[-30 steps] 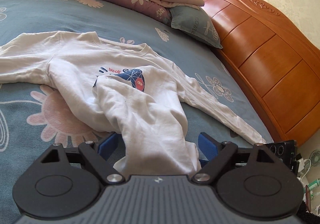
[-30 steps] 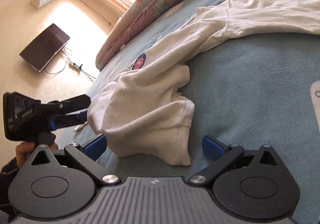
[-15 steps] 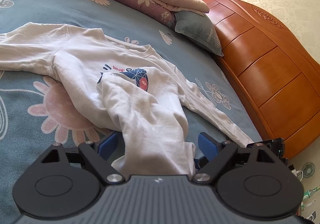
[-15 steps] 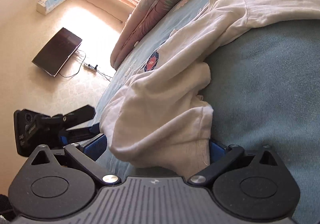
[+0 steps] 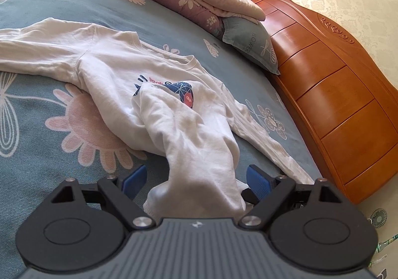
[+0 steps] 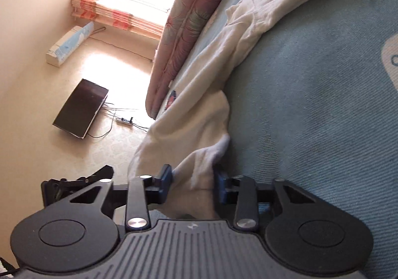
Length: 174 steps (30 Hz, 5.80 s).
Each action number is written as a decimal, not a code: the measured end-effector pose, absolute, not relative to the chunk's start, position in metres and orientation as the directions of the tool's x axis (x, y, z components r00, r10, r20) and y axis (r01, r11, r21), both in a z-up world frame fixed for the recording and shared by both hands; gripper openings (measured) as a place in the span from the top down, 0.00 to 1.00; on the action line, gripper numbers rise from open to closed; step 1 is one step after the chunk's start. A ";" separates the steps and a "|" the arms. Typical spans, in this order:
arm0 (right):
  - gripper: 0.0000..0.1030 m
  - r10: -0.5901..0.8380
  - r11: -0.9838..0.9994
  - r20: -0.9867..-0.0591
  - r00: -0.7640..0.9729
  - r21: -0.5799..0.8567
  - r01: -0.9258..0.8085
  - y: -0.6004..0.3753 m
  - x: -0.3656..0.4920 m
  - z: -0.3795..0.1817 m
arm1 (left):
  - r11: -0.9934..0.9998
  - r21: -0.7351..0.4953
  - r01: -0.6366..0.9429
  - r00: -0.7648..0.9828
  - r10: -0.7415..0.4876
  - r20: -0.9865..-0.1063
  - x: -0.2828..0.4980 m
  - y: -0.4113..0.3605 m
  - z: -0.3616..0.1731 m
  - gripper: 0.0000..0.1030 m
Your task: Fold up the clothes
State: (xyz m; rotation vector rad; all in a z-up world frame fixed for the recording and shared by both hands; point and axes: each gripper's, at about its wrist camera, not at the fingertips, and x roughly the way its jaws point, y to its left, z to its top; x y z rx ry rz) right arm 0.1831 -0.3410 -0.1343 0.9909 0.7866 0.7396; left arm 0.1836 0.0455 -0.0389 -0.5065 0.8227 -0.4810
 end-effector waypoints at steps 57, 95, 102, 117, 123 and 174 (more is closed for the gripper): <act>0.31 0.546 0.795 -0.639 0.542 0.191 -0.575 -0.205 0.115 0.017 | 0.954 -0.268 0.137 0.675 -0.288 -0.680 0.149 0.088 -0.005 0.16; 0.30 0.368 0.906 -0.604 0.707 0.064 -0.417 -0.270 0.182 0.006 | 0.857 -0.456 0.241 0.541 -0.509 -0.670 0.184 0.039 -0.037 0.16; 0.35 0.346 0.719 -0.632 0.694 -0.296 -0.628 -0.195 0.141 -0.004 | 0.871 -0.435 0.229 0.557 -0.484 -0.675 0.179 0.042 -0.033 0.16; 0.87 0.095 0.704 -0.700 0.708 -0.456 -0.545 -0.170 0.192 -0.057 | 0.876 -0.448 0.176 0.587 -0.459 -0.667 0.168 0.071 -0.035 0.16; 0.89 0.305 0.826 -0.721 0.622 -0.124 -0.549 -0.203 0.194 -0.015 | 0.865 -0.461 0.197 0.575 -0.482 -0.661 0.169 0.069 -0.039 0.16; 0.55 0.636 0.757 -0.552 0.539 0.580 -0.299 -0.328 0.108 -0.025 | 0.507 -0.862 -0.024 0.399 -0.786 -0.473 0.188 0.105 -0.142 0.78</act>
